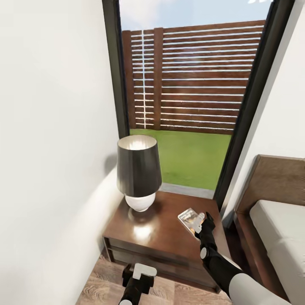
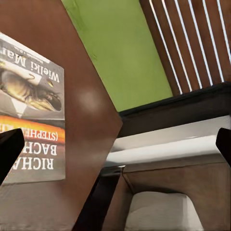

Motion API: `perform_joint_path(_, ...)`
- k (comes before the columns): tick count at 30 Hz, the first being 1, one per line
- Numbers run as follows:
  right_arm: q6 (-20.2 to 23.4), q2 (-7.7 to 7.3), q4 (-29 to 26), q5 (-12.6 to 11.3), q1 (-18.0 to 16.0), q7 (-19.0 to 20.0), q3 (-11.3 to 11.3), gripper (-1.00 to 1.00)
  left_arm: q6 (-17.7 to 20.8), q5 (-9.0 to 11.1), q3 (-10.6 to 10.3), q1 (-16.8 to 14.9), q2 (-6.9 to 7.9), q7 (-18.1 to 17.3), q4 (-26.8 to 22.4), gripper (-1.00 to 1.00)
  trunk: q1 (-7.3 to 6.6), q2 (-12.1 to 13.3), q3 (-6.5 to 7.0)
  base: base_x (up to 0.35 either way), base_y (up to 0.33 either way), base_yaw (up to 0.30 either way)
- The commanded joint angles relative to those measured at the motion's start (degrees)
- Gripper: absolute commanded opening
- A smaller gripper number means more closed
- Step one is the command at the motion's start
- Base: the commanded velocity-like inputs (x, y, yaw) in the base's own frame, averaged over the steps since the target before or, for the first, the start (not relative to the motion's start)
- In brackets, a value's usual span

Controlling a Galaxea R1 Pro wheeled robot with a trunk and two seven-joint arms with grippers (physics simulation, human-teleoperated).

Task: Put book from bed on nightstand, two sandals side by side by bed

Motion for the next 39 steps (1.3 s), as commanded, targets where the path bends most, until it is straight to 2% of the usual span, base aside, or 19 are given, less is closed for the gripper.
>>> perform_joint_path(1, 0.57, -0.04, -0.02, 0.49, -0.03, -0.24, 0.29, 1.00, 0.12, 0.35, -0.24, -0.07, 0.04, 0.44, -0.07, 1.00, -0.27, 0.39, 0.13, -0.301, 0.000, 0.000)
perform_joint_path(17, 0.50, -0.05, -0.02, 0.47, -0.03, -0.24, 0.29, 1.00, 0.04, 0.45, -0.21, -0.07, 0.04, 0.32, -0.07, 1.00, -3.78, 6.81, 3.01, -0.326, 0.000, 0.000)
perform_joint_path(26, 0.41, 0.11, -0.02, 0.46, -0.03, -0.24, 0.29, 1.00, -2.30, 0.36, -0.36, -0.07, 0.13, 0.48, -0.15, 1.00, -3.78, 6.81, 3.01, -0.015, 0.026, 0.000)
perform_joint_path(39, 0.40, 0.18, -0.02, 0.46, -0.03, -0.04, 0.29, 1.00, -3.34, 0.27, -0.51, -0.07, 0.13, 0.55, -0.07, 1.00, -3.78, 6.81, 3.01, -0.035, 0.186, 0.000)
